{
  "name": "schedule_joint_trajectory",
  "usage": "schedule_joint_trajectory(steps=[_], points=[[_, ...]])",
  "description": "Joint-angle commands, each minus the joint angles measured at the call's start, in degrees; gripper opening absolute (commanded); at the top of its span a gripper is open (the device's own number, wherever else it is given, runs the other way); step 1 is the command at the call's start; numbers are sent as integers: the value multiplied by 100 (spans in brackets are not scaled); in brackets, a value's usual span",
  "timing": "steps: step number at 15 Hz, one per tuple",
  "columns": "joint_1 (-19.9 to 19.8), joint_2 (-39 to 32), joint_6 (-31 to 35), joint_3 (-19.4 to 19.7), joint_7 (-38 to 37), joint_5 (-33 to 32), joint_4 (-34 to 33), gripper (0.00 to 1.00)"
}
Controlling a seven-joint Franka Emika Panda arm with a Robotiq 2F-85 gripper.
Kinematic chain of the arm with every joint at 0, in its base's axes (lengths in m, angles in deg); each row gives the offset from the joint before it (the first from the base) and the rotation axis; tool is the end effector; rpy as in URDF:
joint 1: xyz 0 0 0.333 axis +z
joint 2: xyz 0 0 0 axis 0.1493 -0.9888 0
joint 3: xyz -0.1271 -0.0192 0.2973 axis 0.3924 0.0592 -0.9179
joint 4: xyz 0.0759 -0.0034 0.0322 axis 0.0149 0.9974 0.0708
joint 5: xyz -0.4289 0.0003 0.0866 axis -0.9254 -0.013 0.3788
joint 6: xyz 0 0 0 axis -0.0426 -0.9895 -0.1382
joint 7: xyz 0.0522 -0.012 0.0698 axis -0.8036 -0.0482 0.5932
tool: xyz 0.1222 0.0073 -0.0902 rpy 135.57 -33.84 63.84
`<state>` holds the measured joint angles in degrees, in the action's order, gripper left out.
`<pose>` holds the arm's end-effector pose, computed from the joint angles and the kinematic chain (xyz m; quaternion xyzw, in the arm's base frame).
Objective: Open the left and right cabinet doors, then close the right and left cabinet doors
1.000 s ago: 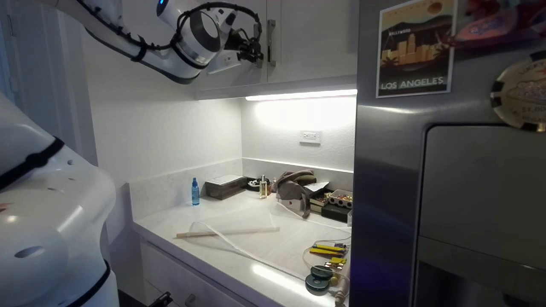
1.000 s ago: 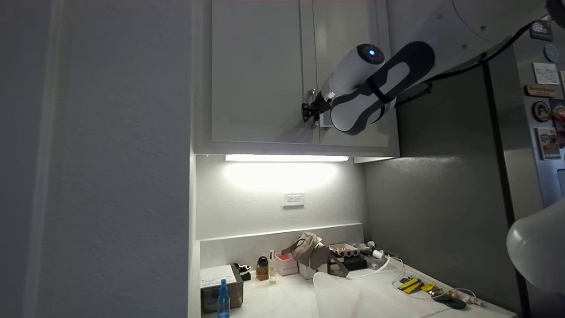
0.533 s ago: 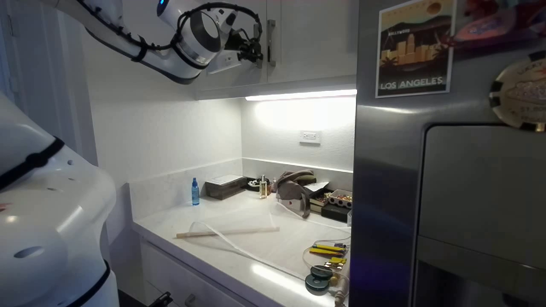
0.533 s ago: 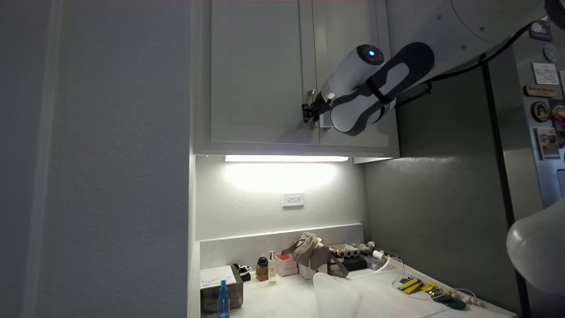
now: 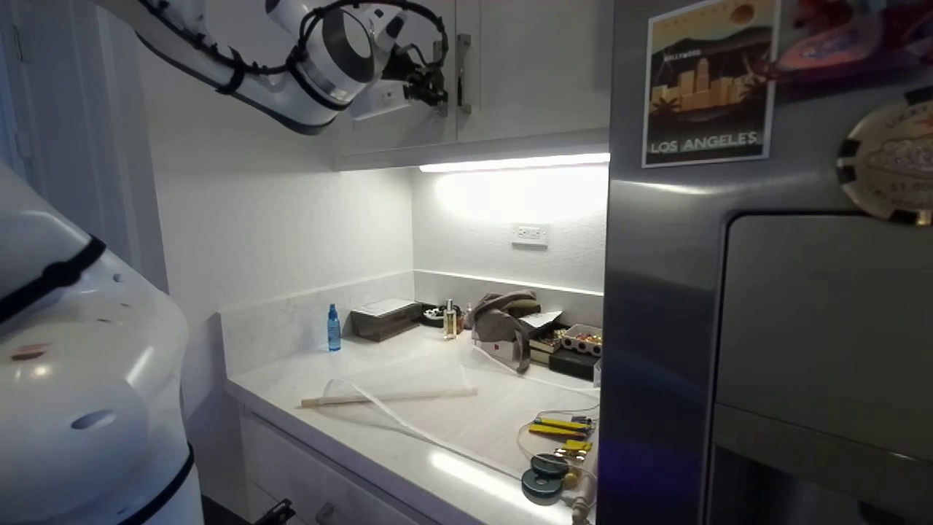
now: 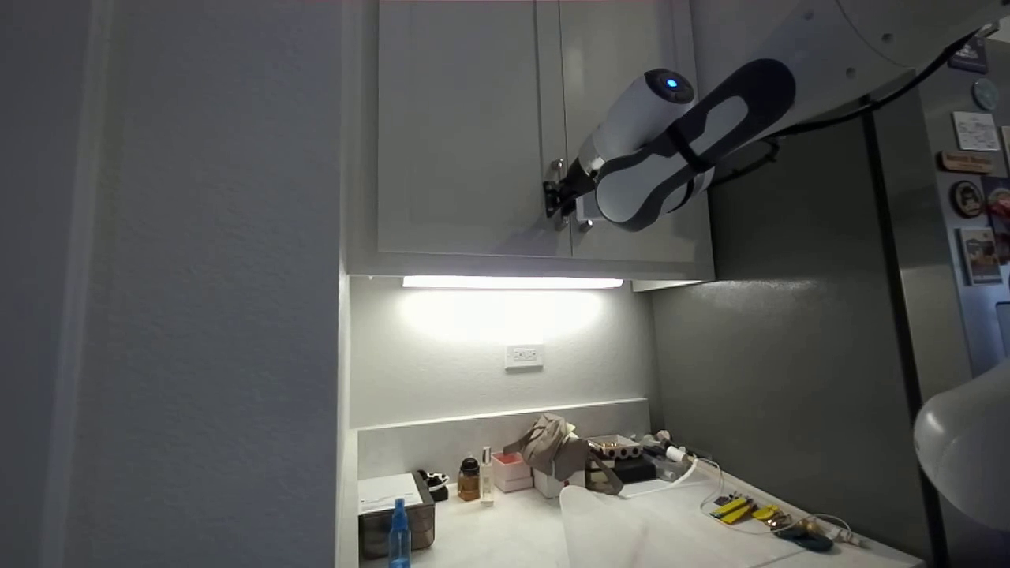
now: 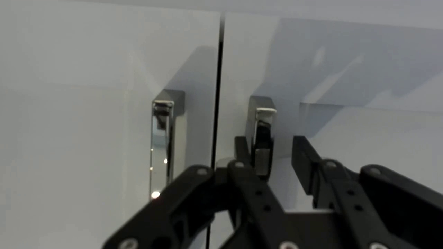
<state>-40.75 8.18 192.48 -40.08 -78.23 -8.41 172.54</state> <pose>0.5339 0.0612 0.7008 0.7719 -0.0246 0.6295 0.0860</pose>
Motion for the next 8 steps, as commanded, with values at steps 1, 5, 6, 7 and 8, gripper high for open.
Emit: schedule_joint_trajectory(steps=[1,5,6,7,8], points=[[643,83,-487,509,333,81,-18,13],[1222,150,-930,1003,561,122,-38,13],[1311,186,-1021,1084,575,106,-30,13],[1396,213,-1082,1168,614,91,-13,13],[1474,224,-1153,1236,628,86,-15,13]])
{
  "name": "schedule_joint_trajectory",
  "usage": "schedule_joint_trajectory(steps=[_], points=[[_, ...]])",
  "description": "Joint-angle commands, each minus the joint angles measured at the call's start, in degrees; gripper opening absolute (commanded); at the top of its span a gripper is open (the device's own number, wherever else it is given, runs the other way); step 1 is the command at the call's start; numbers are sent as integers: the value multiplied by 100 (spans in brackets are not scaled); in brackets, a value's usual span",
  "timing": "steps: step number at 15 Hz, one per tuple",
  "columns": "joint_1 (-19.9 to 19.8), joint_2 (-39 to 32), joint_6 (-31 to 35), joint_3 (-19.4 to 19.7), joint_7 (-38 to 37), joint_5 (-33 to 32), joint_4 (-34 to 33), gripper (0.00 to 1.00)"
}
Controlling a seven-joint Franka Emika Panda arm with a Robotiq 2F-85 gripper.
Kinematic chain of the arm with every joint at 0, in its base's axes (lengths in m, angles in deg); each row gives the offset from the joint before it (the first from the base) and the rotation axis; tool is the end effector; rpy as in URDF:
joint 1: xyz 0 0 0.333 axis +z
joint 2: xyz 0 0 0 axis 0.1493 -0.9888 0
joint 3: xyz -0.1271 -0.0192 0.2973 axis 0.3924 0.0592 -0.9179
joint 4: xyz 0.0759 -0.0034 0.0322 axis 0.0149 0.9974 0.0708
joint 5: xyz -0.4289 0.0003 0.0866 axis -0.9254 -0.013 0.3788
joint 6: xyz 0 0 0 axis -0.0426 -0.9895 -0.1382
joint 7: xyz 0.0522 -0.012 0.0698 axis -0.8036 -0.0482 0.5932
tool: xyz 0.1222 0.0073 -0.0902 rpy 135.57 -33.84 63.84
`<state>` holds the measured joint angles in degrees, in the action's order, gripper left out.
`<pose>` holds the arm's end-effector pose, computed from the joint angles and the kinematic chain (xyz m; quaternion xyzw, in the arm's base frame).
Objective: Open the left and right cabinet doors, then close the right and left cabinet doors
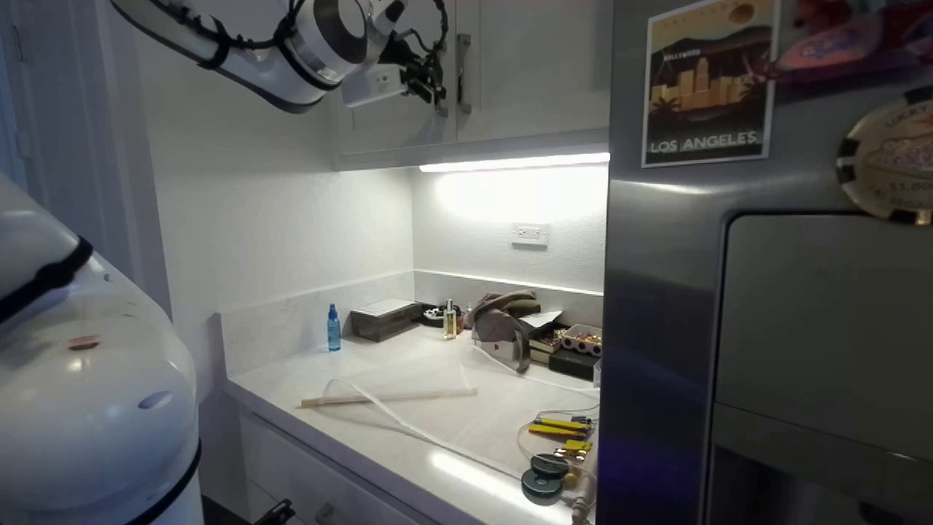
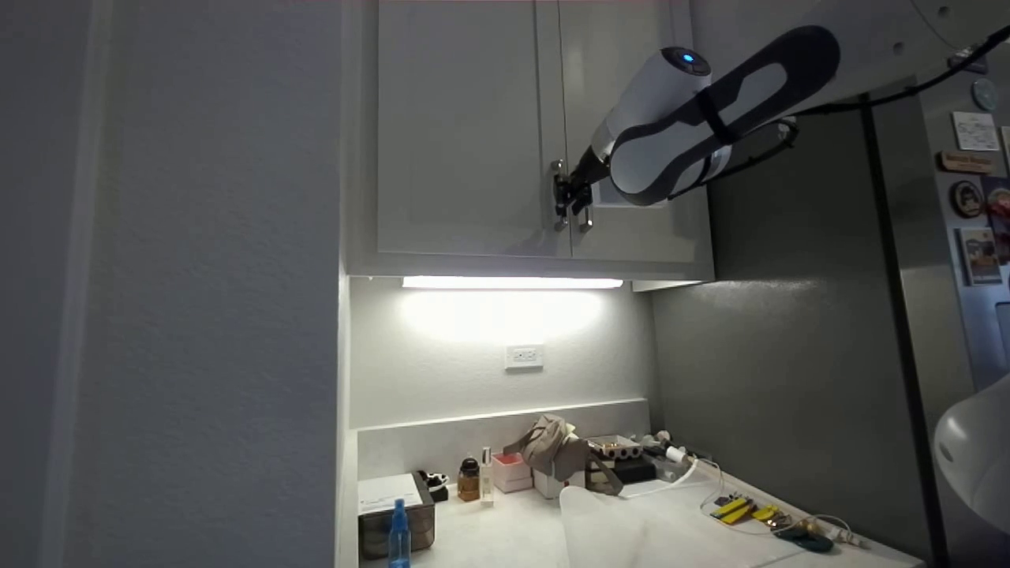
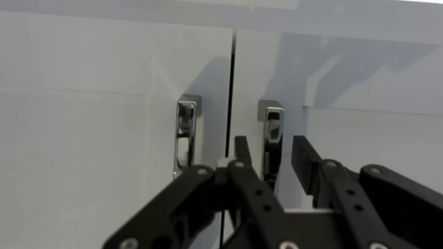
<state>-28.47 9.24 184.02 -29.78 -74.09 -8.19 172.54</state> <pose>0.5147 0.0534 0.7134 0.7991 -0.0206 0.5962 0.0749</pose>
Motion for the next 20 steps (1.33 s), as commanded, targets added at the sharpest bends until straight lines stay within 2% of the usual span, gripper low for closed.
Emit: schedule_joint_trajectory(steps=[1,8,9,10,15,20], points=[[327,130,-379,273,240,65,-16,13],[774,88,-600,565,333,103,-112,13],[806,85,-597,563,322,94,-117,63],[782,83,-597,533,290,58,-139,64],[638,81,-527,423,220,-67,-163,99],[661,-57,-349,448,257,-75,-171,100]])
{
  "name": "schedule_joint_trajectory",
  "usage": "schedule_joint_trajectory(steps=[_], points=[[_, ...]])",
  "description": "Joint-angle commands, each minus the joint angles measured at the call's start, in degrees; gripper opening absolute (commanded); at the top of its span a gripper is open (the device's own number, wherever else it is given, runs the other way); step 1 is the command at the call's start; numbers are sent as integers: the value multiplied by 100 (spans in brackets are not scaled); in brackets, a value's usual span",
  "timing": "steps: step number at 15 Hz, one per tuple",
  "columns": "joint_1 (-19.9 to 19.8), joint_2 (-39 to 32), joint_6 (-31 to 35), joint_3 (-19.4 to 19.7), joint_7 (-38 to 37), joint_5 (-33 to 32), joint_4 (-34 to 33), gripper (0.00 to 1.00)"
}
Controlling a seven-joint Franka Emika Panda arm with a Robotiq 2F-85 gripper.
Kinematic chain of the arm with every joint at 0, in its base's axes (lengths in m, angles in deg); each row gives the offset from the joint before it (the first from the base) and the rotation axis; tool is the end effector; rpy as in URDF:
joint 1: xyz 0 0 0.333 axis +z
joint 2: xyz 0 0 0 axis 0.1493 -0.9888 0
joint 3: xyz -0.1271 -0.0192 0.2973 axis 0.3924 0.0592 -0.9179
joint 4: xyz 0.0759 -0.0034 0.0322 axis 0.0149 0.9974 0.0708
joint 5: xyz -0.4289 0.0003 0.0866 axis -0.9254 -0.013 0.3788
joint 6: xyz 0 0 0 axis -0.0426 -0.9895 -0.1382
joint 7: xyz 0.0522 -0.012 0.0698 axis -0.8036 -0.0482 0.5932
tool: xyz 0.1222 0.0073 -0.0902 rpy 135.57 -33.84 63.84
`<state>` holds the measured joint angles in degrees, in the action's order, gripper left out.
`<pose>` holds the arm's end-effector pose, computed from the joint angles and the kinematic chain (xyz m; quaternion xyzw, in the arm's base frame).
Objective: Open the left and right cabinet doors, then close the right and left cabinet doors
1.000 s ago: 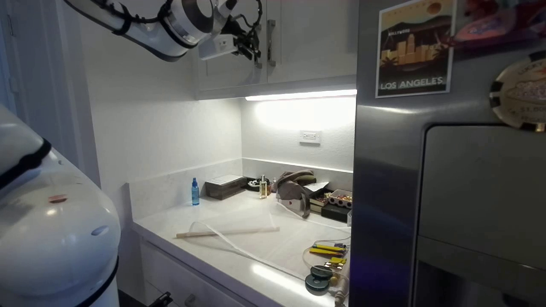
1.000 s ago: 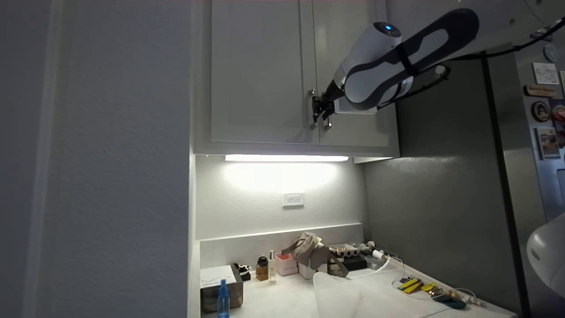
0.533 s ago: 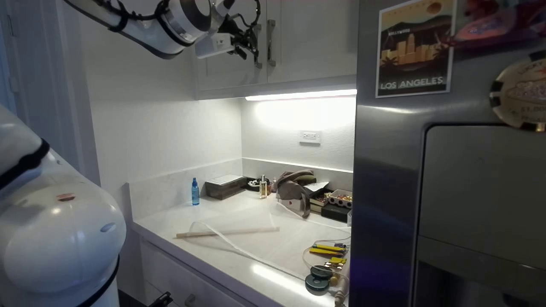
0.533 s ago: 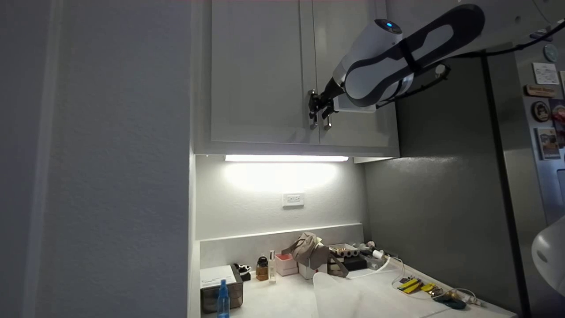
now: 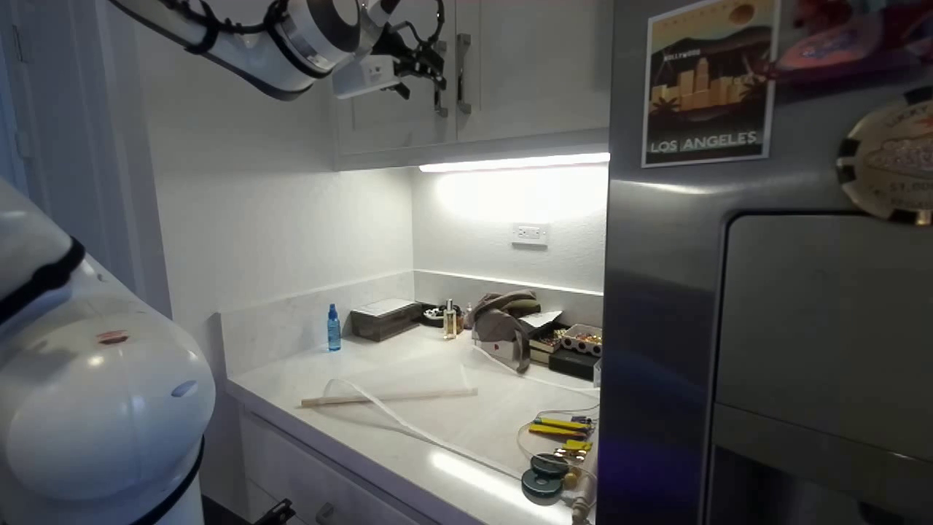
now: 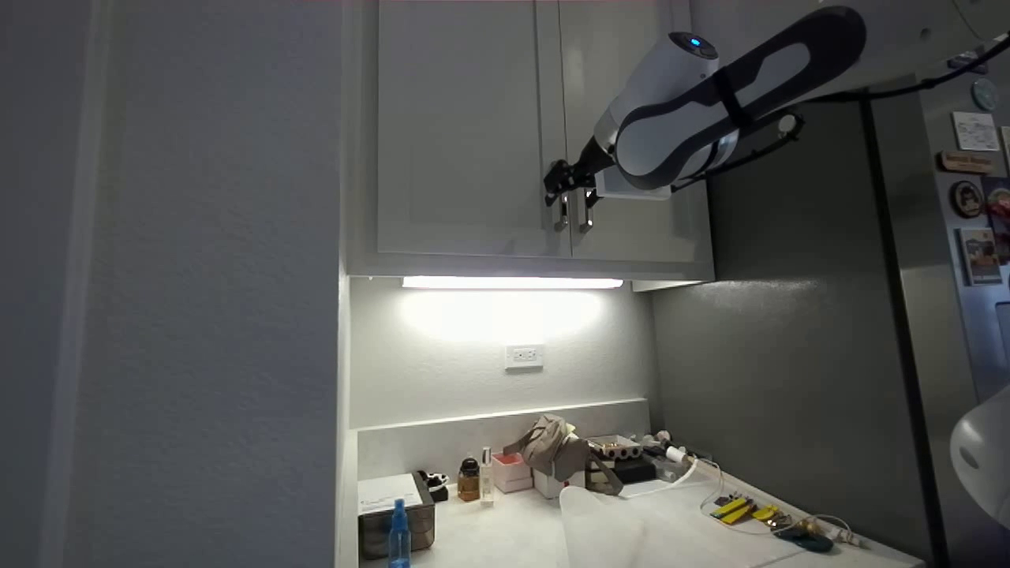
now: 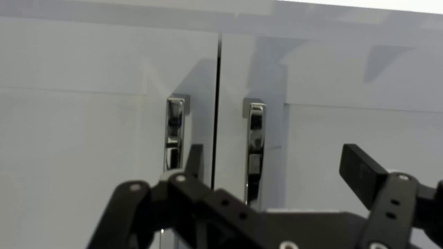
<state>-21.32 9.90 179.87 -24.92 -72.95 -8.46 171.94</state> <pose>0.5041 0.0615 0.7226 0.8105 -0.0106 0.5828 0.0577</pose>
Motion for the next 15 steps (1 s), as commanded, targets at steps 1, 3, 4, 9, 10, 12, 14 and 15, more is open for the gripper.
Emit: schedule_joint_trajectory(steps=[1,3,4,9,10,12,14,15], points=[[-56,-173,80,-54,140,-53,-142,100],[-144,-247,186,-134,95,-129,-161,75],[-227,-283,269,-190,59,-193,-157,74],[-571,-490,595,-448,-72,-446,-200,35],[-643,-511,661,-504,-87,-479,-203,27],[-814,-508,732,-595,-103,-503,-195,12],[-950,-482,744,-668,-102,-492,-196,0],[-941,-478,716,-671,-154,-460,-196,2]])
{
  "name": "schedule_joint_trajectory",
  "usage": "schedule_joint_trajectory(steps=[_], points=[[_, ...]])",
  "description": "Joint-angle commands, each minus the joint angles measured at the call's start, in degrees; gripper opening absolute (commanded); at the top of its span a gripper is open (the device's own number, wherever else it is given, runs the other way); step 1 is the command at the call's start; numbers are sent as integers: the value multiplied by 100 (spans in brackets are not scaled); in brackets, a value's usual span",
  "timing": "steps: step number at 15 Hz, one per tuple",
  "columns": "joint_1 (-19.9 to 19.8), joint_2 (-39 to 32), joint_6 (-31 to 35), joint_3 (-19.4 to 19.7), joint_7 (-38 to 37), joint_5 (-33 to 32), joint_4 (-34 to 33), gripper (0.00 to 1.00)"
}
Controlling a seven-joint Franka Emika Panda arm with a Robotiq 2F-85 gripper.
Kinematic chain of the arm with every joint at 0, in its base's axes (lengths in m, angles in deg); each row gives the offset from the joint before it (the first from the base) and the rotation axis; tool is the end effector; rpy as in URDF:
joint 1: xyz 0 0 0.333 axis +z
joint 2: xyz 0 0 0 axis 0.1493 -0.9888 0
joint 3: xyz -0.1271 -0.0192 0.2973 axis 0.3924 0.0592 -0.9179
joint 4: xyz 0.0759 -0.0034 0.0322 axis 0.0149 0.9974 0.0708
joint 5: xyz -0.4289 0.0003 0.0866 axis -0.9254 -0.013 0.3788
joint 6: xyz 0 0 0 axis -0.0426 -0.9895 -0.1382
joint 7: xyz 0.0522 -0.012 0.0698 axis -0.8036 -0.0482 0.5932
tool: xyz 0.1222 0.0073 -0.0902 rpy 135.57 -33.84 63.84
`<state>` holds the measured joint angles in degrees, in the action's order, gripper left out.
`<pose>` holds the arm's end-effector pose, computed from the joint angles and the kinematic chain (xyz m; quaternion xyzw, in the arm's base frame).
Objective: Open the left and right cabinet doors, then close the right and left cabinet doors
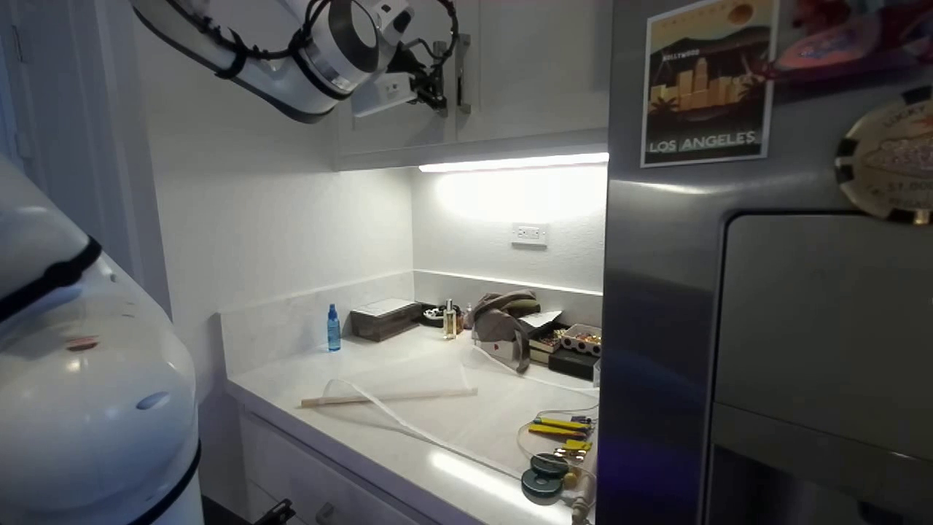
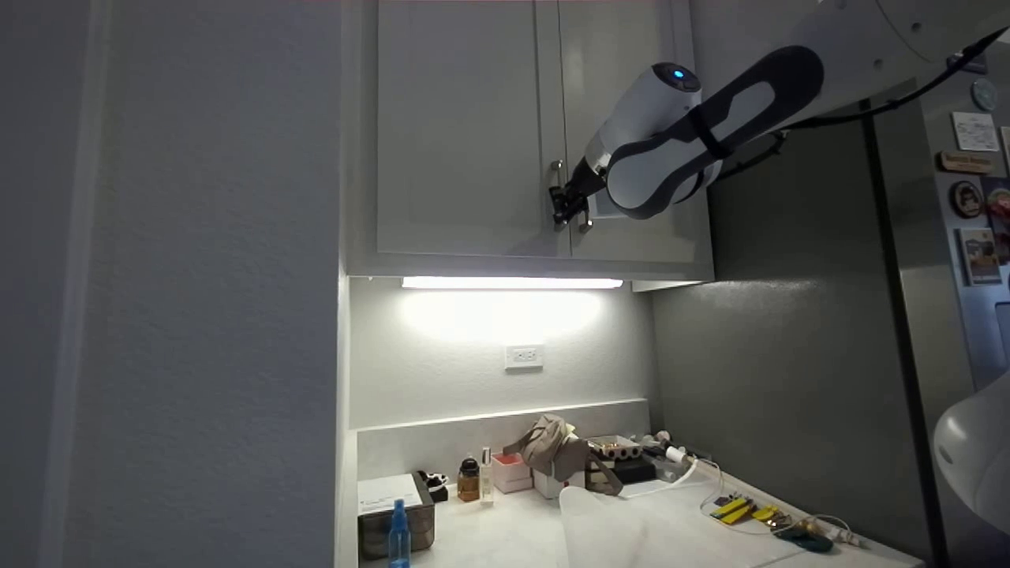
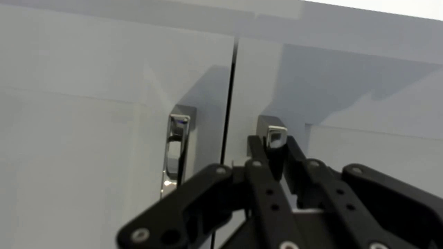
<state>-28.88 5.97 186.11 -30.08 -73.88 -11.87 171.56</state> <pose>0.5330 0.0537 0.7000 0.8000 0.0050 0.5934 0.0880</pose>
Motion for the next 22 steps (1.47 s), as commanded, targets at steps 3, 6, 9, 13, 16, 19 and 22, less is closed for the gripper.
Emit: schedule_joint_trajectory(steps=[3,6,9,13,16,19,22], points=[[39,-84,-44,-25,45,-17,-168,5],[551,-87,-317,307,355,234,-185,5],[1024,-9,-661,683,665,453,-216,5],[1477,174,-1111,1052,945,621,-219,5],[1893,248,-1510,1306,1181,839,-245,5],[2284,322,-1976,1566,1548,1118,-297,5],[2579,363,-2465,1791,1918,1403,-401,5]])
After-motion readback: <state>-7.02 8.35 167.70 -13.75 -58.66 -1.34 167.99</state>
